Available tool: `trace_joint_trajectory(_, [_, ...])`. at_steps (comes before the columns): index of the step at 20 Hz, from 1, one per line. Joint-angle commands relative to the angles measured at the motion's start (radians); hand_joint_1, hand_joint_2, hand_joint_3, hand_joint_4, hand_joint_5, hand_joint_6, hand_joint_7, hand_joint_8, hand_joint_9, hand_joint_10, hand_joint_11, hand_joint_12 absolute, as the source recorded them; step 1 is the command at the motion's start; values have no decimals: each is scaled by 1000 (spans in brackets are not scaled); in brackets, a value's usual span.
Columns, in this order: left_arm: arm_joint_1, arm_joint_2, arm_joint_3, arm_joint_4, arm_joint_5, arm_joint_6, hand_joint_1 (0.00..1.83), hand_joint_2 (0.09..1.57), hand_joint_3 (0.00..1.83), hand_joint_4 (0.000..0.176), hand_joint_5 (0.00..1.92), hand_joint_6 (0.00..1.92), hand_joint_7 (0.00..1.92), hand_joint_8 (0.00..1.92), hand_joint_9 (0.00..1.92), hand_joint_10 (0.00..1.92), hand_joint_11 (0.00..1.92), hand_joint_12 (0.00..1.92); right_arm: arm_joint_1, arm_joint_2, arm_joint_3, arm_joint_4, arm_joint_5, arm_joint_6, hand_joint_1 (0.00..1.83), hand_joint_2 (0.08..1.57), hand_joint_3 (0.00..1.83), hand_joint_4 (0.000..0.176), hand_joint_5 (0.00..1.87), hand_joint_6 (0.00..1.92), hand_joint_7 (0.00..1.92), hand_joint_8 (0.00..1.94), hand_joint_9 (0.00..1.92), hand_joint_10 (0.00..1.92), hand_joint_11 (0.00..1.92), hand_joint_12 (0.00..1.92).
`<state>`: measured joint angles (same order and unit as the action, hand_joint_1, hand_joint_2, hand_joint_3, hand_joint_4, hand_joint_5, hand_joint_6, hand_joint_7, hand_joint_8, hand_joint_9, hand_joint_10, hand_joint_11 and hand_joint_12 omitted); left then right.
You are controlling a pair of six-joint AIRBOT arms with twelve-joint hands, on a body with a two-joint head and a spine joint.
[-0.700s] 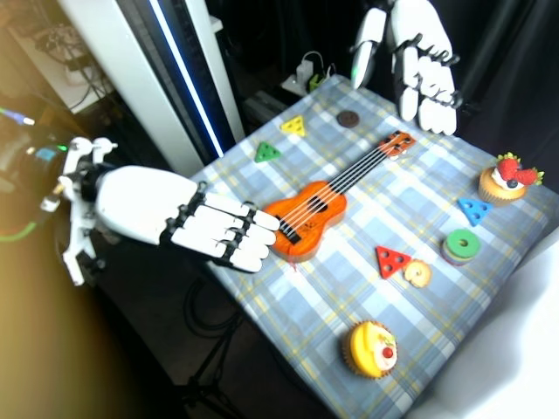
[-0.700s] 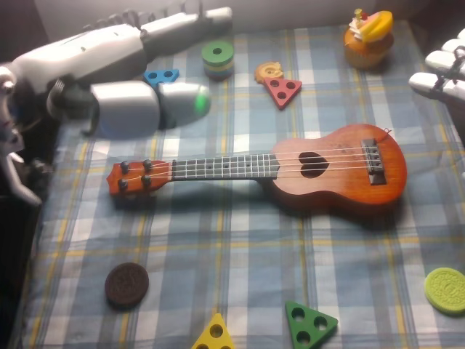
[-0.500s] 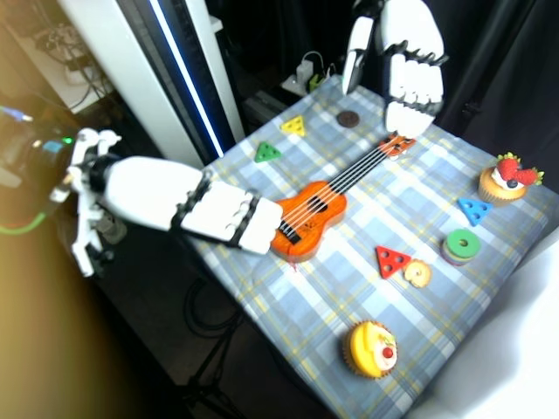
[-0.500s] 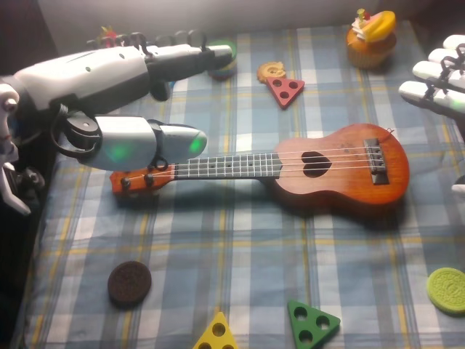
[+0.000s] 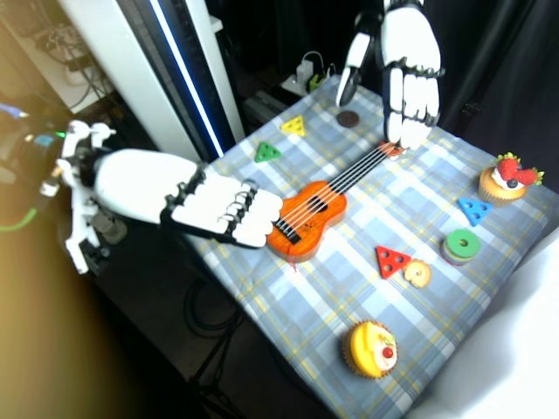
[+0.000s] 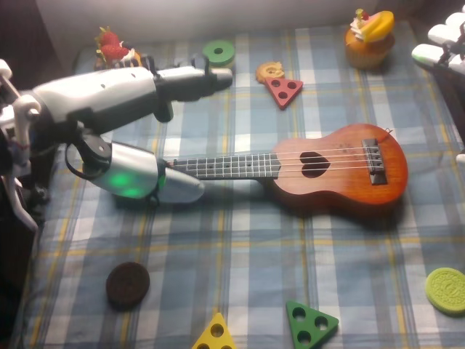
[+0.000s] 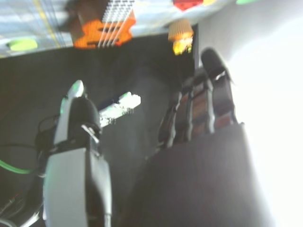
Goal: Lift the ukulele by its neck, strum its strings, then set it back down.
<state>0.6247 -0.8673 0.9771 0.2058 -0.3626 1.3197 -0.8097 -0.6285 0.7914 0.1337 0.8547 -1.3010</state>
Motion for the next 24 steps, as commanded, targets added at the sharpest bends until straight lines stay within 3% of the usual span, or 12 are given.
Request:
trace_joint_trajectory(1, [-6,-9,7,-25,-102,-4,1004,999,1,26,181,3,229,2,26,567,0,1506,7,6,0,2,133,-2,368,1313,10,0,0,0,0,0,0,0,31,15])
trace_joint_trajectory(3, [5,-40,27,-38,-90,0,1057,1011,4,20,209,8,248,6,0,688,0,1536,7,6,-3,2,141,-2,363,1338,0,0,0,0,0,0,0,0,0,335])
trace_joint_trajectory(6, [28,-90,45,-203,-64,203,1054,1050,10,21,243,14,276,14,0,740,0,1577,6,6,-7,1,147,-2,312,1330,0,0,0,0,0,0,0,0,0,488])
trace_joint_trajectory(8, [38,-117,65,-258,-64,250,1077,1076,8,17,272,19,304,21,0,781,0,1582,3,7,-9,2,150,-1,307,1321,0,0,0,0,0,0,0,0,0,526])
trace_joint_trajectory(11, [53,-154,93,-336,-59,314,1049,1082,5,56,293,15,347,49,0,906,0,1695,-3,8,-10,2,151,8,302,1295,0,0,0,0,0,0,0,0,0,349])
trace_joint_trajectory(12, [62,-171,89,-441,-66,459,1077,1100,7,25,294,11,353,53,10,903,0,1721,-3,9,-11,2,152,9,302,1301,1,0,0,0,0,0,0,0,0,292])
trace_joint_trajectory(16, [75,-195,108,-479,-65,485,1161,1156,5,0,379,47,431,110,16,1074,0,1824,-5,14,-14,1,155,10,278,1302,0,0,0,0,0,0,0,0,0,363])
trace_joint_trajectory(18, [78,-208,115,-499,-65,501,1176,1207,0,0,410,209,273,718,6,1309,0,1912,-8,17,-14,1,158,16,263,1303,0,0,0,0,0,0,0,0,0,276])
trace_joint_trajectory(19, [78,-214,119,-506,-64,510,1214,1216,0,0,298,679,203,1066,6,1446,0,1919,-8,17,-14,1,159,16,267,1305,0,0,0,0,0,0,0,0,0,333])
trace_joint_trajectory(20, [78,-223,125,-516,-61,521,1063,1386,0,0,407,1458,425,1718,16,1738,0,1921,-8,17,-14,1,159,16,249,1307,1,0,0,0,0,0,0,0,0,354])
trace_joint_trajectory(21, [78,-230,129,-527,-57,537,1030,1423,0,0,433,1612,455,1880,19,1884,0,1921,-8,17,-14,1,159,17,243,1307,0,0,0,0,0,0,0,0,0,387])
trace_joint_trajectory(24, [78,-249,144,-589,-42,613,1065,1400,0,0,509,1572,512,1911,347,1921,287,1921,-8,18,-14,1,162,18,286,1301,0,0,0,0,0,0,0,0,0,400])
